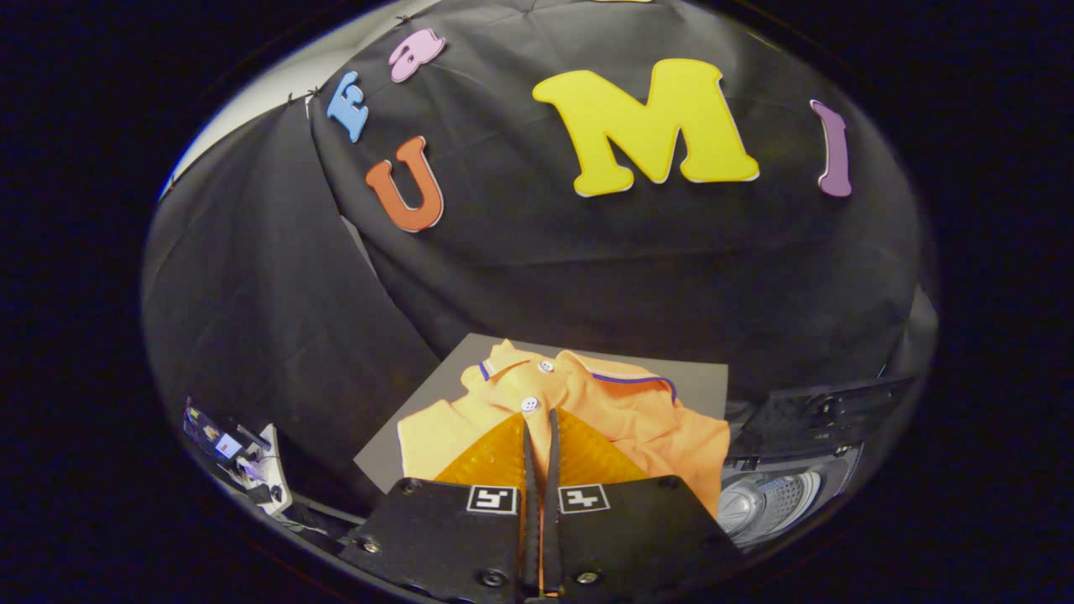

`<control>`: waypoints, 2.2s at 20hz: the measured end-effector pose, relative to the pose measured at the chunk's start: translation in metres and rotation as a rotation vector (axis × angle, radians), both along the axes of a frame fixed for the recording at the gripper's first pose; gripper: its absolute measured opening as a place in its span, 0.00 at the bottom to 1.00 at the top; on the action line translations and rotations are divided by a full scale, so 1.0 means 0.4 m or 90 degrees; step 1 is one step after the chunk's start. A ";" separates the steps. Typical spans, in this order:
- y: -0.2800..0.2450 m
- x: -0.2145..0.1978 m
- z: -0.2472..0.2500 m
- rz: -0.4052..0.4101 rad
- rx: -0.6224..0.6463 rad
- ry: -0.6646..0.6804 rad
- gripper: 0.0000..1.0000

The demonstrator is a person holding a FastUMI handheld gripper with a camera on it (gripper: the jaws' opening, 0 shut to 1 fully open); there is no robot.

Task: Put the clothes into the washing machine and then close the washing machine lid.

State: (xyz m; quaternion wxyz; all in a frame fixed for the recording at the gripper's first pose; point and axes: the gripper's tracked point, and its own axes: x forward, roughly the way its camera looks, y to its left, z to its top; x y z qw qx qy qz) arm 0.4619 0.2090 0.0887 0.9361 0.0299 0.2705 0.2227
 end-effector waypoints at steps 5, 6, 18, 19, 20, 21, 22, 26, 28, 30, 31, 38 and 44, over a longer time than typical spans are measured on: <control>-0.134 -0.039 0.114 -0.029 0.022 -0.052 0.05; -0.168 -0.047 0.138 -0.040 0.027 -0.061 0.05; -0.505 -0.124 0.219 -0.179 0.038 -0.109 0.05; -0.532 -0.128 0.218 -0.191 0.038 -0.111 0.05; -0.557 -0.135 0.217 -0.202 0.036 -0.110 0.05; -0.580 -0.154 0.220 -0.208 0.033 -0.109 0.05; -0.604 -0.163 0.214 -0.218 0.030 -0.106 0.05; -0.681 -0.181 0.180 -0.253 0.025 -0.091 0.05; -0.709 -0.187 0.149 -0.264 0.017 -0.082 0.05; -0.728 -0.188 0.113 -0.270 0.006 -0.073 0.05; -0.736 -0.187 0.092 -0.271 0.005 -0.065 0.05; -0.749 -0.166 -0.118 -0.281 -0.014 0.016 0.05; -0.786 -0.144 -0.249 -0.299 -0.036 0.046 0.05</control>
